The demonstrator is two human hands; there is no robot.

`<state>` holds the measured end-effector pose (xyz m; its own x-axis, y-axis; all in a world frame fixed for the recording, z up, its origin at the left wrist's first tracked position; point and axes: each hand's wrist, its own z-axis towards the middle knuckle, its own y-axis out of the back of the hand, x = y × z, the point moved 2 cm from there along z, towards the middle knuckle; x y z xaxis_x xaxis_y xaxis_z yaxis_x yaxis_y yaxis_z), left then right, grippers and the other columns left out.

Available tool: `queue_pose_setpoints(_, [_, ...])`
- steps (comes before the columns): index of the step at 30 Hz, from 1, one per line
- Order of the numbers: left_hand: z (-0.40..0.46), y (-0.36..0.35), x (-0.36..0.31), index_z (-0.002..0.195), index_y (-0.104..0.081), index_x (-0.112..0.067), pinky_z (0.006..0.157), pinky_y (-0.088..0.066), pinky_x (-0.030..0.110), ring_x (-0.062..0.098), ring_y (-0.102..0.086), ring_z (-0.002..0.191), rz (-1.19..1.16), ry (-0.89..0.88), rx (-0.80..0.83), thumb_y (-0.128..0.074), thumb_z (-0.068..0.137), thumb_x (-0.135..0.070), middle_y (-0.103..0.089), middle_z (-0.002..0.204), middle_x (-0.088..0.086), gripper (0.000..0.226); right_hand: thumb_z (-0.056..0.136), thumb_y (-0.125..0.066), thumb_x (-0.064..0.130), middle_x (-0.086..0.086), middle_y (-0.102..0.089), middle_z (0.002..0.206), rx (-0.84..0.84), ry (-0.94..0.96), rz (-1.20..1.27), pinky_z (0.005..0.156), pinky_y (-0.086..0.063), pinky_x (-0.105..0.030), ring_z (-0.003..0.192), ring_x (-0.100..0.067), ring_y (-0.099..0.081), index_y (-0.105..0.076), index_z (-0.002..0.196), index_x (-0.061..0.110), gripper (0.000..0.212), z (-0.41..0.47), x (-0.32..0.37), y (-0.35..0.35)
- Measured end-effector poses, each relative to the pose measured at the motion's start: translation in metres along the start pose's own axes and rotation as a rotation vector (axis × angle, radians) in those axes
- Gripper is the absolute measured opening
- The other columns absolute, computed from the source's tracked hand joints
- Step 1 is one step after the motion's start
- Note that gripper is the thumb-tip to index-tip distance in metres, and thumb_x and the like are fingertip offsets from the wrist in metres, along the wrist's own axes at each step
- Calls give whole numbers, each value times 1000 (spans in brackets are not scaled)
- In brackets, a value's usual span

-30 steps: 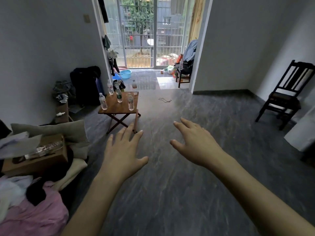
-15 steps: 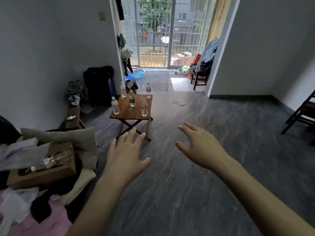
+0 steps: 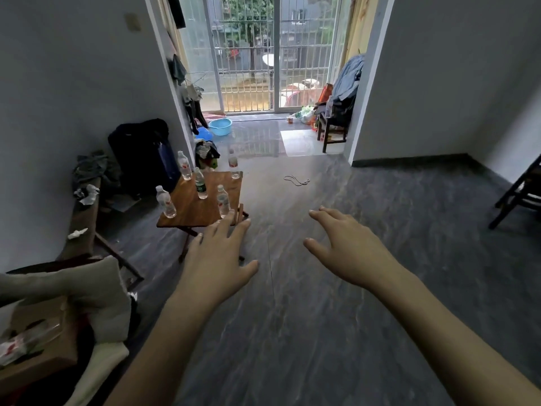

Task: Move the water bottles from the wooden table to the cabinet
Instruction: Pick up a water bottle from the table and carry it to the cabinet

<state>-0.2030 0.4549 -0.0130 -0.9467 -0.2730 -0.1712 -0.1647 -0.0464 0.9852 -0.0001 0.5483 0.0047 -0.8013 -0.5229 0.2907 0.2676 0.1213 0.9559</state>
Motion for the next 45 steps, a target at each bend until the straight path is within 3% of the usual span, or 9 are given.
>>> queue_pose_setpoints(6, [108,-3,-33,160,-15,-39,125,-23,49,22,-13,157,-9,16,27,-55,94,-61,-3,172,-6,81,95,-47,52,3,-30,159,5,-2,19,110,-36,-46,141,-20,-37,-32,151,27,63,95,-65,17])
queue_pose_setpoints(15, [231,-17,-33,160,-18,-36,122,-27,50,23,-17,156,21,48,74,-57,94,-60,-9,172,-2,80,95,-49,50,1,-31,159,46,21,89,110,-37,-43,141,-19,-36,-36,149,27,61,216,-106,13])
queue_pose_setpoints(29, [455,-16,56,157,-25,-35,122,-26,48,24,-20,155,-4,98,51,-55,93,-60,-11,171,-1,75,95,-51,48,2,-31,159,99,119,56,109,-40,-41,139,-21,-39,-37,149,26,59,470,-90,-6])
queue_pose_setpoints(45, [638,-43,125,158,-28,-35,119,-27,48,23,-23,154,-50,284,178,-57,93,-58,-17,170,-3,74,94,-53,47,1,-30,159,188,235,140,112,-34,-43,143,-22,-34,-34,150,30,62,685,-114,-65])
